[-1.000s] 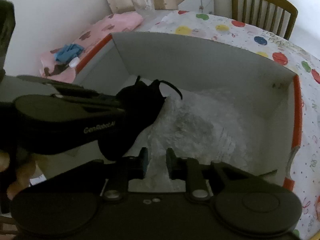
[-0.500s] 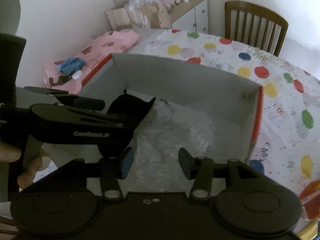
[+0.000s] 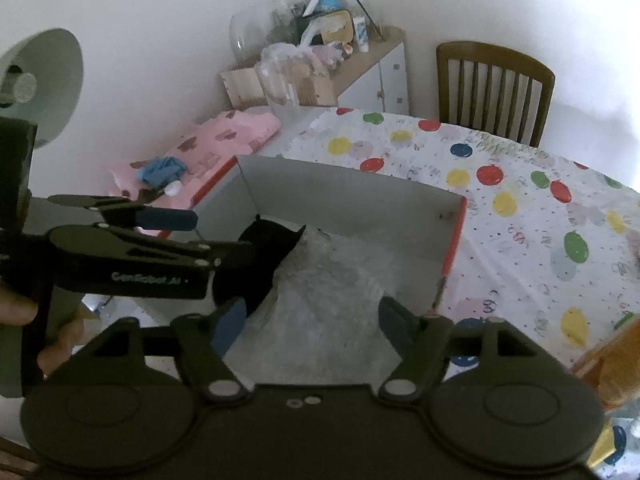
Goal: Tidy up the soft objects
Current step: 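Move both open tools from the box back over the table items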
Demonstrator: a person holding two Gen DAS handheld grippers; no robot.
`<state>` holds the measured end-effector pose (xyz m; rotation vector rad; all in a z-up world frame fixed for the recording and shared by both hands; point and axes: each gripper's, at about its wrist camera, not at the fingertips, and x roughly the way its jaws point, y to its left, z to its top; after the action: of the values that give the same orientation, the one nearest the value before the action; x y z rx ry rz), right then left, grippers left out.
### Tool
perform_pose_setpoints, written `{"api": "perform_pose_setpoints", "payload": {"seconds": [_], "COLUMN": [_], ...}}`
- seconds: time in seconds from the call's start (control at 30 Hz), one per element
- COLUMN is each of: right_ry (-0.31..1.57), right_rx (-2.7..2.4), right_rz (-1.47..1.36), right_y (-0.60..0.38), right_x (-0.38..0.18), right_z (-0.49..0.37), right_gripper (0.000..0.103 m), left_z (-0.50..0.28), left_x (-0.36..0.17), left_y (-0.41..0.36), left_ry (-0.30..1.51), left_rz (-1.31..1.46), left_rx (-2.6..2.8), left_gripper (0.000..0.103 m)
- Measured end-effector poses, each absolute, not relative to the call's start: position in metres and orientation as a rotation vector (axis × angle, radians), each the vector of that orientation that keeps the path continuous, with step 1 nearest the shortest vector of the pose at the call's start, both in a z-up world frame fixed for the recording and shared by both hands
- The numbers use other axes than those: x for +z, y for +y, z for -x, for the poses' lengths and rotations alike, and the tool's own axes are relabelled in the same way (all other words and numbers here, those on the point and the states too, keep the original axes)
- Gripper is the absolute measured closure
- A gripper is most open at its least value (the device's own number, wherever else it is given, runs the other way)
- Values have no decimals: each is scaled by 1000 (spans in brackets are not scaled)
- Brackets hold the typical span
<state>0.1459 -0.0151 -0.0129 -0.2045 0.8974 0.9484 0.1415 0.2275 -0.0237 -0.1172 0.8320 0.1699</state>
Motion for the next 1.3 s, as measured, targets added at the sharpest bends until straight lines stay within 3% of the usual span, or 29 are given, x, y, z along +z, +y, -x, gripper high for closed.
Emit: {"api": "perform_pose_setpoints", "payload": {"seconds": [0.57, 0.97, 1.3], "right_ry": [740, 717, 756], "right_rx": [896, 767, 603], "right_rz": [123, 66, 0], "right_y": [-114, -215, -322], "right_x": [38, 39, 15], "right_z": [-115, -121, -150], "right_gripper": [1, 0, 0], "left_z": [-112, -122, -139], "left_x": [18, 16, -2], "left_y": [154, 85, 9], "left_ry": [735, 728, 698], "left_rz": [109, 188, 140], "left_rx": [51, -113, -149], "left_gripper": [18, 1, 0]}}
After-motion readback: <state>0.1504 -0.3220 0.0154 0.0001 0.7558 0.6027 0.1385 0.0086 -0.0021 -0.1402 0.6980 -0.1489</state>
